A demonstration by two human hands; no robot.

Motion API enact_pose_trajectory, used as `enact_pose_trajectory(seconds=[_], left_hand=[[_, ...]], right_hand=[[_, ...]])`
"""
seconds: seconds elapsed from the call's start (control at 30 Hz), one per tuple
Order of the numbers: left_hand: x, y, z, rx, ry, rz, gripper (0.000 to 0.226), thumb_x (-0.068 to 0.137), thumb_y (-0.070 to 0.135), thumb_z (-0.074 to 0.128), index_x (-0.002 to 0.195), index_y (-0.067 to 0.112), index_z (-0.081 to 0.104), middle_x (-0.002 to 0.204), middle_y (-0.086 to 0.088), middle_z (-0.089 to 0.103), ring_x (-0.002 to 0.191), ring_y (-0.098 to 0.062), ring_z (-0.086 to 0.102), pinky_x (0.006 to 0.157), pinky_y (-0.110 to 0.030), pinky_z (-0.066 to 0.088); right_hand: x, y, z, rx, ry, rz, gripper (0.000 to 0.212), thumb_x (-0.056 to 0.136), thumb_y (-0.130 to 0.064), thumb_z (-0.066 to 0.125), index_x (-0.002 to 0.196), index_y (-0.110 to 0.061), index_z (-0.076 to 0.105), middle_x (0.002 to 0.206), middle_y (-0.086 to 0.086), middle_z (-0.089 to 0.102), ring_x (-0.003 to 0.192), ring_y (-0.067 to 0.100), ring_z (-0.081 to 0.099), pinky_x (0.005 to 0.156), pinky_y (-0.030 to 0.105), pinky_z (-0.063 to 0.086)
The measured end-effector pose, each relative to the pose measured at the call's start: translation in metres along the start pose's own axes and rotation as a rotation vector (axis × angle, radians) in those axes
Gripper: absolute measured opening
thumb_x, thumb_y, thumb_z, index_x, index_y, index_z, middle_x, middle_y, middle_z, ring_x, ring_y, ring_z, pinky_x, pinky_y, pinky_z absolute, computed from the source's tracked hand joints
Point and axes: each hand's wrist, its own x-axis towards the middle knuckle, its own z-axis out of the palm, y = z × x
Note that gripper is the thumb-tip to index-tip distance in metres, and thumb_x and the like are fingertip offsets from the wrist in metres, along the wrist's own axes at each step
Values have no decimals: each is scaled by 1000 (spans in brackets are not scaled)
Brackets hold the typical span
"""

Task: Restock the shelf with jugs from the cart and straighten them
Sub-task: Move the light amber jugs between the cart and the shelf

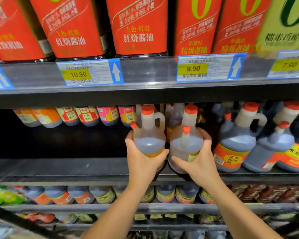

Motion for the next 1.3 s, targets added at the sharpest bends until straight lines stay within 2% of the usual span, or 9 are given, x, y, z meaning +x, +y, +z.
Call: enact_pose_trajectory(seconds=[0.13,0.27,0.53,0.67,0.73,0.83,1.0,1.17,1.3], left_hand=[[0,-3,2,3,-5,19,100,53,33,96,129,36,32,125,15,48,116,1,52,94,-22,51],[0,-2,5,0,-12,41,101,52,33,96,128,40,31,126,15,46,118,3,50,94,-17,49],[1,-1,2,15,-86,53,107,52,34,97,133,34,27,131,3,44,123,-9,49,101,-30,49],[-1,2,-9,54,-157,71,105,52,46,92,126,56,18,135,3,39,126,-12,46,93,-23,46],[-7,-2,-19,56,-167,54,111,52,54,89,136,52,17,144,7,33,131,-8,40,91,-15,39],[-22,-11,-36,94,-180,24,118,57,58,88,144,50,9,146,22,25,133,-3,35,86,-7,31],[-50,-20,-62,148,-246,2,109,57,70,77,144,49,14,132,17,36,120,-1,42,78,-9,33],[-73,-19,-70,133,-375,26,93,66,58,80,141,35,30,128,14,42,120,-4,45,87,-18,35],[-96,-12,-58,107,-512,51,86,70,56,78,140,31,36,128,13,46,118,-2,45,84,-7,32]], right_hand=[[2,3,1,11,-10,-22,105,64,-27,89,133,-55,15,120,-49,38,121,-16,42,88,0,37],[2,4,1,7,-14,-28,105,65,-29,89,136,-47,14,120,-51,35,119,-20,40,88,-1,36],[1,-7,0,9,-48,36,110,62,-43,87,141,-42,10,135,-27,35,122,-18,38,92,0,35],[-3,-14,-3,-70,-48,82,118,60,-47,87,145,-43,5,142,-14,36,129,-5,38,97,6,35],[-10,-15,-5,-127,-16,88,122,59,-45,89,146,-42,3,146,-12,31,133,-1,32,102,8,33],[-27,-21,-8,-189,21,133,128,55,-56,86,149,-40,0,153,-8,25,136,5,30,106,26,34],[-61,-37,-13,-293,57,158,117,62,-56,80,151,-37,6,151,-7,28,127,4,35,99,25,35],[-106,-59,-21,-362,139,172,94,71,-58,73,146,-37,20,150,-13,32,132,3,35,104,24,34],[-149,-71,-36,-402,221,244,87,78,-57,70,147,-38,21,148,-19,31,123,-8,32,98,16,30]])
